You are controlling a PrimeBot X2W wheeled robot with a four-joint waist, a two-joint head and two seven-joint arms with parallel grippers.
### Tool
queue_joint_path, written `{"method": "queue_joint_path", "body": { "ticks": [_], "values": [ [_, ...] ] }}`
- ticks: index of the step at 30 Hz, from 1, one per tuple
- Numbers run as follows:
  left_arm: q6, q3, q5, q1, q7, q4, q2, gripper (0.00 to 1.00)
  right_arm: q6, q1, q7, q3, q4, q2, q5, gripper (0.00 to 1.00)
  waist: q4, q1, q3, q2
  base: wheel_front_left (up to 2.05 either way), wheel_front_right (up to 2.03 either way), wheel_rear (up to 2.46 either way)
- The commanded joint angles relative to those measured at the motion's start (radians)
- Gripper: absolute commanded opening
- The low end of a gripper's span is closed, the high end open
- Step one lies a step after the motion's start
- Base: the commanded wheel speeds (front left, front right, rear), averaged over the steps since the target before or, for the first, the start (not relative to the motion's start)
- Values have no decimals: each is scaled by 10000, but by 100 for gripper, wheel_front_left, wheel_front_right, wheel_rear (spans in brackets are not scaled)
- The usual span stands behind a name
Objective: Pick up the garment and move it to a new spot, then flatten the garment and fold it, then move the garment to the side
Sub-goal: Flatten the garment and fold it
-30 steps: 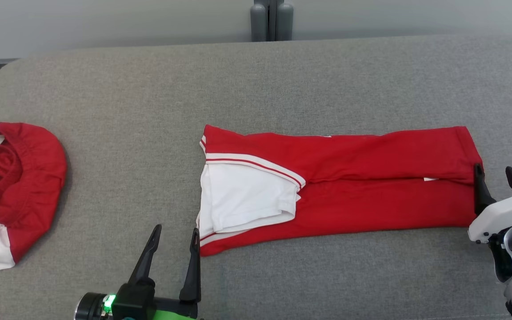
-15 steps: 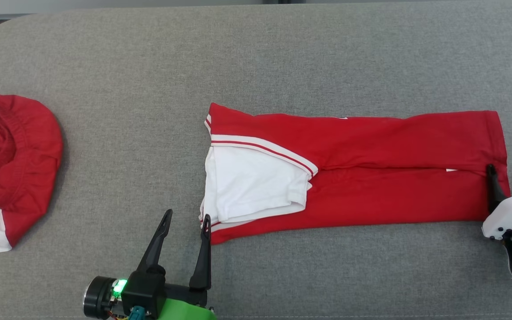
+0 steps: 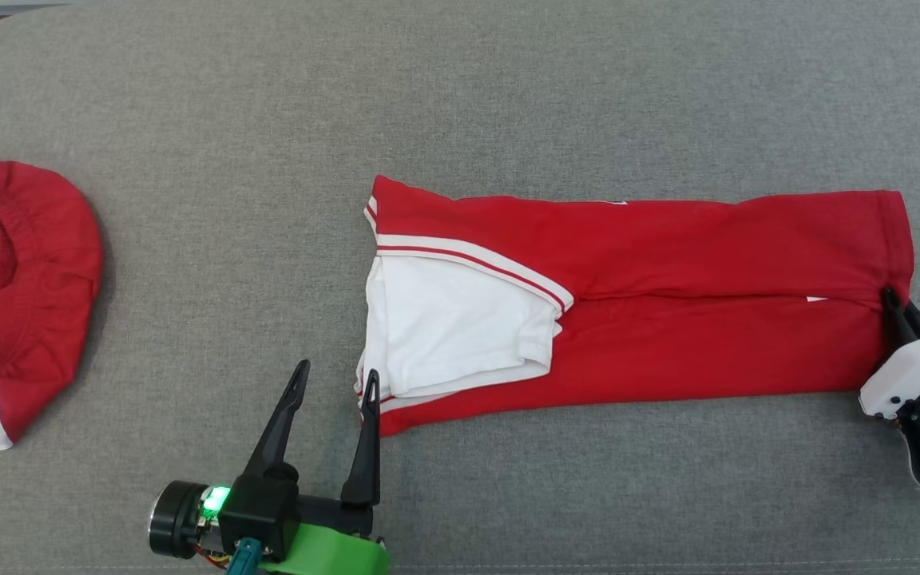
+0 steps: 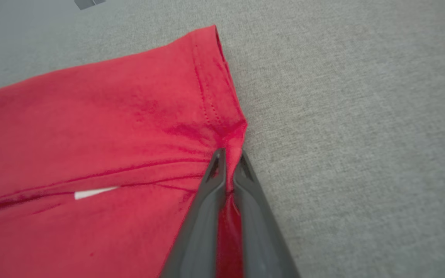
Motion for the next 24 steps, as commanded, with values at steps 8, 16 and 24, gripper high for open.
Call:
{"method": "queue_joint_path", "body": {
  "ticks": [8, 16, 24],
  "values": [
    [-79, 173, 150, -25, -4, -53, 9, 100, -38, -81, -353, 463, -170, -1303, -801, 0, -245, 0, -80, 0, 0, 0, 0],
    [-219, 355, 358, 3, -4, -133, 9, 100, -35, -503, -69, 367, -676, -2650, -1472, 0, -508, 0, -27, 0, 0, 0, 0],
    [-198, 284, 294, 144, -4, 6, 9, 100, -34, -272, 961, 338, -2500, -2638, -2004, 0, -617, 0, -382, 0, 0, 0, 0]
  ]
}}
